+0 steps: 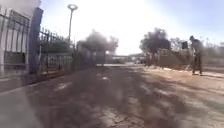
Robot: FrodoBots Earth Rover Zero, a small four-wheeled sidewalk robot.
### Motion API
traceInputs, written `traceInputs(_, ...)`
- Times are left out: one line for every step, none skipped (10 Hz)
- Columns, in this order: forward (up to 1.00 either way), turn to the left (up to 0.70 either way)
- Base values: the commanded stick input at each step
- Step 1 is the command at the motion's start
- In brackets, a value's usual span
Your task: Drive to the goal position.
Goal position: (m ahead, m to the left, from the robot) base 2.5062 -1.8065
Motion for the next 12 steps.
traceInputs(1.00, -0.27)
traceInputs(1.00, -0.27)
traceInputs(1.00, -0.27)
traceInputs(1.00, -0.27)
traceInputs(1.00, -0.27)
traceInputs(1.00, -0.27)
traceInputs(1.00, -0.27)
traceInputs(1.00, -0.27)
traceInputs(1.00, -0.27)
traceInputs(1.00, -0.27)
traceInputs(1.00, -0.27)
traceInputs(1.00, -0.27)
